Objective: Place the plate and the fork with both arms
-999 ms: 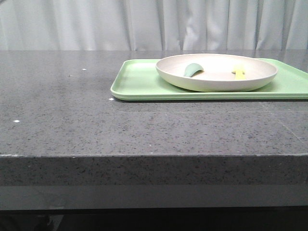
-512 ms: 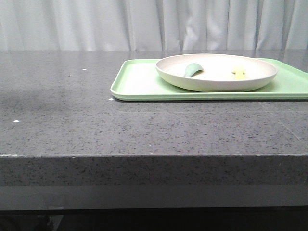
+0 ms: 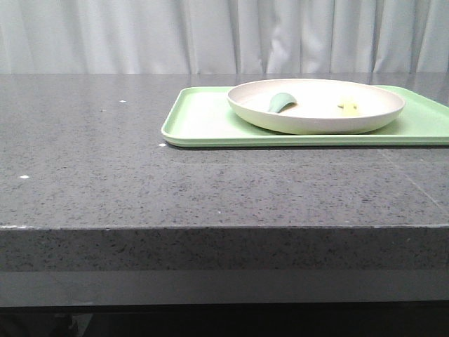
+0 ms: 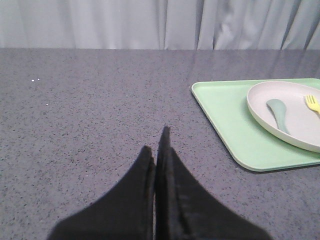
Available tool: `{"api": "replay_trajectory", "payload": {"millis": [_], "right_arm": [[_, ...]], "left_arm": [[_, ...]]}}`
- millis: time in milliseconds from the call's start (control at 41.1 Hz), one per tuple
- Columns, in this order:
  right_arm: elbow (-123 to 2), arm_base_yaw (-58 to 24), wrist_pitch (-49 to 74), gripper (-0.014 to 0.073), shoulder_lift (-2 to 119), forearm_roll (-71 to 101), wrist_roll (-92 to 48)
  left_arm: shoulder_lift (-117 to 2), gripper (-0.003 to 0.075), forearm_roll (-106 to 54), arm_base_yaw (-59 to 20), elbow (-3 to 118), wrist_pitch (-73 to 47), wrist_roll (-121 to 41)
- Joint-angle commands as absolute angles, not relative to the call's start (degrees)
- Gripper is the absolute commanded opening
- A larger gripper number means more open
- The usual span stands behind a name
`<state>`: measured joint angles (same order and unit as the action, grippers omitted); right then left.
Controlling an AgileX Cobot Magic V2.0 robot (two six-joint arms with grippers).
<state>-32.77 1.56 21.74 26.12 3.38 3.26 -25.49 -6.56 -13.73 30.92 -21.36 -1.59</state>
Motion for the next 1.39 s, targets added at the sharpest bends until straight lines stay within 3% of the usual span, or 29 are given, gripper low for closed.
{"api": "replay_trajectory", "payload": {"millis": [0, 268, 585, 974, 1364], "right_arm": [[-34.9, 1.8, 17.2, 0.0636, 27.5, 3.3, 3.2], [-41.6, -1.8, 16.1, 0.0636, 42.3, 7.0, 3.2], [-57.1, -19.4, 17.3, 0.0636, 63.6, 8.1, 3.2], [-84.5, -12.7, 42.0, 0.0635, 91.1, 8.1, 8.9], [-87.5, -11.1, 43.0, 0.0635, 101.3, 8.1, 9.0]], "left_arm": [[-19.0, -0.0018, -6.7, -13.7, 28.7, -16.4, -1.7], [-9.4, -0.0018, -6.7, -13.7, 24.7, -16.3, -1.7], [-9.4, -0.0018, -6.7, -13.7, 24.7, -16.5, -1.7], [-9.4, -0.0018, -6.7, -13.7, 24.7, -16.5, -1.7], [-9.4, -0.0018, -6.7, -13.7, 24.7, -16.5, -1.7]]}}
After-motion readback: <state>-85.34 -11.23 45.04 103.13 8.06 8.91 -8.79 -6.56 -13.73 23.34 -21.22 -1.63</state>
